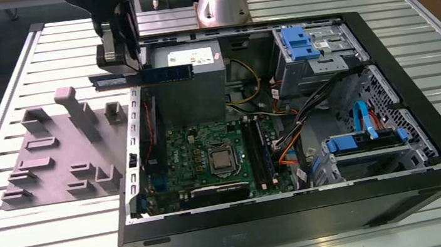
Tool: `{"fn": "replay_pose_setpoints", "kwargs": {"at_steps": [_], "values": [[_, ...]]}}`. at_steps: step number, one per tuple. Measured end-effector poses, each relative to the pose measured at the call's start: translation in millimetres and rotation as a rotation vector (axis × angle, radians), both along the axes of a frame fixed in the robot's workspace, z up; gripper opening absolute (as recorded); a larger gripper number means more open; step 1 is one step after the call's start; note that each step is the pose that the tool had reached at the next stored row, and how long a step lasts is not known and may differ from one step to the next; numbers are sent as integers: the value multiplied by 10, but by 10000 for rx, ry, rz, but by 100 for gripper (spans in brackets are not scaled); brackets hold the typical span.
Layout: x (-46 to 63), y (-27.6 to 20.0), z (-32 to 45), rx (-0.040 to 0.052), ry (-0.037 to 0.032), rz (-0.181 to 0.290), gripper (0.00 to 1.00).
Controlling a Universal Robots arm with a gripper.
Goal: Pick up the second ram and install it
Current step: 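Pick up the second ram and move it above second insertion slot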
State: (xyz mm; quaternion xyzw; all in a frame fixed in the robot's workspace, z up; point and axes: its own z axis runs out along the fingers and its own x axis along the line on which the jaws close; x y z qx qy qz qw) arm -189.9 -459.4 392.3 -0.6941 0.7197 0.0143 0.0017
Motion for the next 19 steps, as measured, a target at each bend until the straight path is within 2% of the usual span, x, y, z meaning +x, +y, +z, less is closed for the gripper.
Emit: {"fn": "replay_pose_setpoints", "kwargs": {"at_steps": [12, 13, 19], "values": [[106, 0, 0, 0, 0, 0, 14], [181, 0, 0, -1, 0, 0, 14], [231, 0, 0, 0, 1, 0, 14]]}}
